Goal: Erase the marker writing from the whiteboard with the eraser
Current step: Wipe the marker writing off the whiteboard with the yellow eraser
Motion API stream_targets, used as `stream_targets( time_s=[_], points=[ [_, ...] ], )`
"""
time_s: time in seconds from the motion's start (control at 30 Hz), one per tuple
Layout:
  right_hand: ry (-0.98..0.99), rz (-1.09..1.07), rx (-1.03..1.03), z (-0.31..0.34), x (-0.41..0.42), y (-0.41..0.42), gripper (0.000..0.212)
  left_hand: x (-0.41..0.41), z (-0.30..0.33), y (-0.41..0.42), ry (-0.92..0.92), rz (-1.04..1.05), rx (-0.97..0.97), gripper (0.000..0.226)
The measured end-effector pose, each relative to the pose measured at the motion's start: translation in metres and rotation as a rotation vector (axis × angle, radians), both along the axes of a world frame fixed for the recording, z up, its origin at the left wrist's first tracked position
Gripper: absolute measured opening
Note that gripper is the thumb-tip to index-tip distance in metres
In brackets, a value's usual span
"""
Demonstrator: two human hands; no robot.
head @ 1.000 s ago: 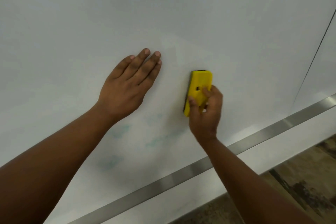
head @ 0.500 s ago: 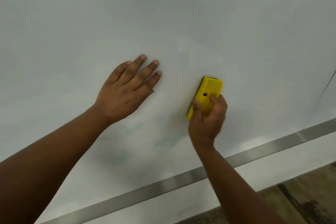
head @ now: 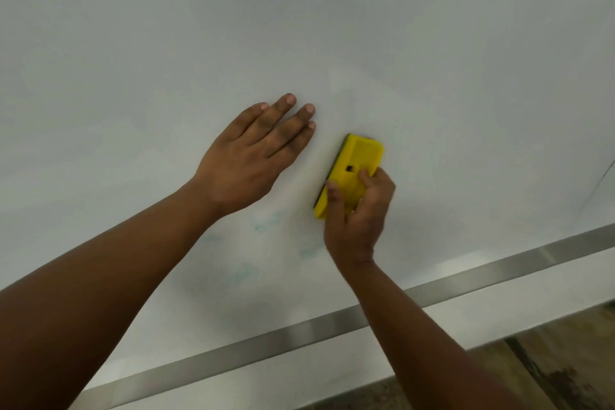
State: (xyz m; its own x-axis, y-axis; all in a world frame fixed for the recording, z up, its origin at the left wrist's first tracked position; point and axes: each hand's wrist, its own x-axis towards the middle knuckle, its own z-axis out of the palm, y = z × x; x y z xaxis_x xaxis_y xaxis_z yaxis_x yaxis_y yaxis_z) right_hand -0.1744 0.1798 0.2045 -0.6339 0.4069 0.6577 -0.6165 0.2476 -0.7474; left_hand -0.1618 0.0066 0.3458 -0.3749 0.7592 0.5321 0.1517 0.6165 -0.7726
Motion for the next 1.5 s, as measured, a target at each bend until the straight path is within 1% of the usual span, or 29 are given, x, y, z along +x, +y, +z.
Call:
stream_targets(
  time_s=[0.07,0.13,0.23,0.3,0.33,0.4,0.43,0.47,0.5,0.57,0.63,0.67,0.7,0.8,0.83,0.87,0.9,0.97,1.0,1.03,1.1,1.17,1.2,1.27,1.33,1.37,1.4,1.43,1.5],
  points=[
    [0.014,0.078,0.101,-0.008,0.011,-0.013,0.047,0.002,0.001,-0.005,-0.042,-0.002,-0.029,0.062],
    [0.009,0.093,0.109,-0.024,0.016,-0.009,0.047,0.006,0.003,-0.014,-0.083,-0.007,-0.055,0.062],
    [-0.076,-0.012,-0.089,-0.028,0.01,0.005,0.054,0.014,0.006,-0.027,-0.106,-0.009,-0.072,0.06],
    [-0.074,-0.05,-0.159,-0.008,0.006,0.003,0.053,0.017,0.006,-0.032,-0.124,-0.009,-0.071,0.06],
    [-0.045,-0.039,-0.133,0.004,0.006,-0.003,0.05,0.018,0.006,-0.035,-0.13,-0.011,-0.065,0.06],
    [0.028,0.004,0.01,0.014,0.01,-0.02,0.048,0.021,0.005,-0.038,-0.131,-0.006,-0.057,0.059],
    [0.045,0.031,0.078,0.01,0.013,-0.025,0.048,0.023,0.004,-0.039,-0.132,-0.002,-0.056,0.059],
    [0.036,0.056,0.097,0.0,0.017,-0.028,0.048,0.025,0.003,-0.042,-0.132,-0.002,-0.052,0.06],
    [0.0,0.065,0.065,-0.012,0.02,-0.028,0.048,0.026,0.003,-0.047,-0.127,-0.003,-0.045,0.06],
    [-0.116,0.044,-0.119,-0.028,0.024,-0.022,0.049,0.028,0.003,-0.057,-0.109,-0.001,-0.03,0.061],
    [-0.194,-0.017,-0.268,-0.024,0.026,-0.028,0.054,0.033,0.003,-0.067,-0.099,-0.007,-0.03,0.06],
    [-0.194,-0.026,-0.275,-0.017,0.029,-0.037,0.056,0.034,0.002,-0.07,-0.107,-0.007,-0.03,0.06],
    [-0.168,0.003,-0.246,-0.01,0.035,-0.049,0.055,0.036,0.001,-0.072,-0.117,-0.008,-0.027,0.06],
    [-0.079,0.139,-0.013,-0.006,0.052,-0.079,0.052,0.039,0.0,-0.074,-0.137,-0.004,-0.031,0.059],
    [-0.074,0.152,0.025,-0.01,0.053,-0.08,0.052,0.041,0.001,-0.077,-0.147,-0.006,-0.037,0.06],
    [-0.087,0.149,-0.008,-0.014,0.052,-0.076,0.052,0.042,0.001,-0.081,-0.153,-0.008,-0.041,0.06],
    [-0.121,0.116,-0.097,-0.016,0.051,-0.072,0.053,0.045,0.001,-0.087,-0.152,-0.009,-0.043,0.06],
    [-0.174,-0.019,-0.267,-0.011,0.047,-0.066,0.059,0.051,0.003,-0.097,-0.136,-0.006,-0.044,0.06],
    [-0.167,-0.056,-0.284,-0.004,0.046,-0.07,0.061,0.054,0.005,-0.102,-0.127,-0.002,-0.045,0.061],
    [-0.143,-0.04,-0.262,0.006,0.048,-0.079,0.06,0.056,0.007,-0.105,-0.12,0.0,-0.047,0.06],
    [-0.081,0.048,-0.154,0.018,0.055,-0.106,0.054,0.061,0.008,-0.111,-0.113,0.004,-0.043,0.059],
    [-0.07,0.11,-0.112,0.007,0.065,-0.121,0.053,0.063,0.008,-0.12,-0.095,0.008,-0.03,0.058],
    [-0.094,0.115,-0.149,-0.003,0.067,-0.119,0.053,0.065,0.008,-0.127,-0.076,0.002,-0.019,0.059],
    [-0.211,0.072,-0.305,-0.013,0.065,-0.107,0.048,0.067,0.009,-0.139,-0.055,-0.018,-0.009,0.06],
    [-0.318,0.052,-0.534,-0.002,0.059,-0.097,0.043,0.068,0.01,-0.143,-0.044,-0.032,-0.002,0.06],
    [-0.327,0.041,-0.59,0.009,0.055,-0.099,0.041,0.069,0.009,-0.142,-0.036,-0.038,0.014,0.061],
    [-0.309,0.02,-0.569,0.021,0.053,-0.105,0.042,0.068,0.007,-0.14,-0.031,-0.043,0.038,0.061],
    [-0.269,0.009,-0.485,0.032,0.056,-0.113,0.044,0.068,0.003,-0.138,-0.033,-0.045,0.06,0.061],
    [-0.149,0.044,-0.223,0.034,0.069,-0.129,0.046,0.067,-0.003,-0.136,-0.036,-0.041,0.086,0.061]
  ],
)
